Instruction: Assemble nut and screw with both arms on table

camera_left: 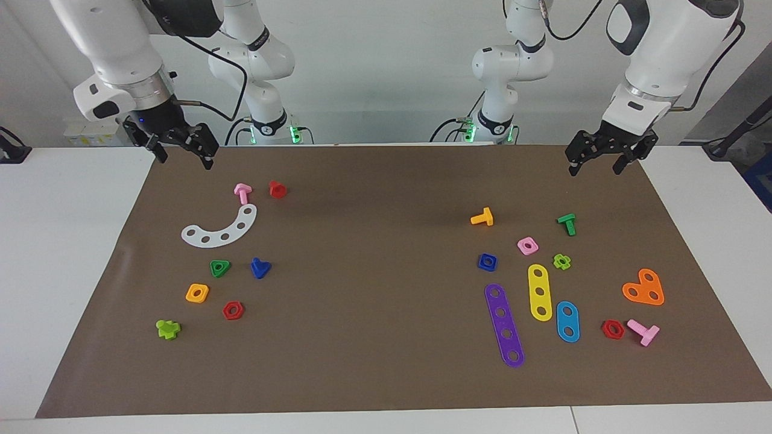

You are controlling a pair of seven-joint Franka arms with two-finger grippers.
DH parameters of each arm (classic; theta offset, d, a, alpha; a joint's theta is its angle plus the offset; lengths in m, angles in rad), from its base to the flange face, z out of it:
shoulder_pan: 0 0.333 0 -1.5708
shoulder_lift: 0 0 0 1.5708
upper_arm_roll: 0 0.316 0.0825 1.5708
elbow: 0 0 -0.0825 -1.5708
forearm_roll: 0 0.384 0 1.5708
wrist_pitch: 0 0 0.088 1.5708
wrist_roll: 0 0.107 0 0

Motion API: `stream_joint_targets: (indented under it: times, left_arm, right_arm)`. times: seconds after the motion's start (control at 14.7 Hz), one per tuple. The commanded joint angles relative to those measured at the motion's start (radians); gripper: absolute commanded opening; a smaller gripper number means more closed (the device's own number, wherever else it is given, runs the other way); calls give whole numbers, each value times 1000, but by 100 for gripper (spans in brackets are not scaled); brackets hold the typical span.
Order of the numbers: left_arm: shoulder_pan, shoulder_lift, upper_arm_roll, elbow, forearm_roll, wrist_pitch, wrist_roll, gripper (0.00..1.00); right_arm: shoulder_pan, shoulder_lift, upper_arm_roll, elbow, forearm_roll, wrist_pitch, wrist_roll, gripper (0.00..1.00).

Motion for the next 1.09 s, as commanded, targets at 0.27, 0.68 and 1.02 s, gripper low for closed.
stream_joint_targets:
  times: [0.27,0.68,1.02]
  left_arm:
    - [15,-27,-10,-31,18,13,12,100]
    - [15,-27,-10,-31,18,13,12,100]
    - [17,-27,-10,-31,18,13,12,100]
  right_arm:
    - [-10,-21,8,-30,1,16,-15,100]
    - [-10,-23,8,-33,1,19,-26,100]
    - [-13,-26,8,-45,38,24,-26,100]
